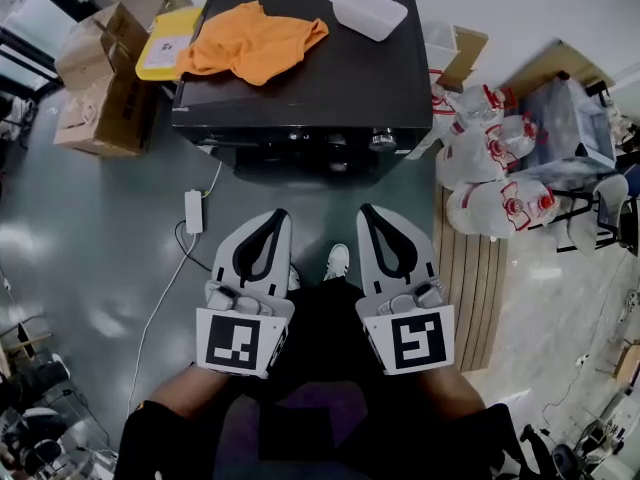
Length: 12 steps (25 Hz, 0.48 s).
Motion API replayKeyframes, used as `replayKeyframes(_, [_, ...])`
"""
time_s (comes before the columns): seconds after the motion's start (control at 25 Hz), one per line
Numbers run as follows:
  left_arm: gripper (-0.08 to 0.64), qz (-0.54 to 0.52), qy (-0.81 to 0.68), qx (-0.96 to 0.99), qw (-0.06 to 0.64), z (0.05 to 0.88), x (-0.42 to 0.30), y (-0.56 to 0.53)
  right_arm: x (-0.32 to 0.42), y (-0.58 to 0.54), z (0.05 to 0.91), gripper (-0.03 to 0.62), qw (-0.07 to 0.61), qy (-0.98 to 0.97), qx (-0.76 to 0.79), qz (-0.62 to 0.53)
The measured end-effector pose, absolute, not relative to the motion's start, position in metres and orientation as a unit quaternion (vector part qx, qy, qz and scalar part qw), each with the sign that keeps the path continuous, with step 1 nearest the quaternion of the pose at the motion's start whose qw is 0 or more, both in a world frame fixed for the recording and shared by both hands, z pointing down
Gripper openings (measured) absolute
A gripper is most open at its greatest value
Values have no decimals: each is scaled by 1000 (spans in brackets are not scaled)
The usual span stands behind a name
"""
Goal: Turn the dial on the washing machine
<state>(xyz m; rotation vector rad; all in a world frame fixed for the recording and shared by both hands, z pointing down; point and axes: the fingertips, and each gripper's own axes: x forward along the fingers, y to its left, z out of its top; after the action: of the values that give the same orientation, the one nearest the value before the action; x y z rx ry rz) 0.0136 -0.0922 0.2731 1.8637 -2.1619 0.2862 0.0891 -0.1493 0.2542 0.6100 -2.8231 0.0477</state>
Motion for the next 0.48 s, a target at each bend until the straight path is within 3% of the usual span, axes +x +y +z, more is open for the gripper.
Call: replayKeyframes(0.48, [15,90,-729,666,131,267,2,-68,78,-113,249,14,141,-964,226,10])
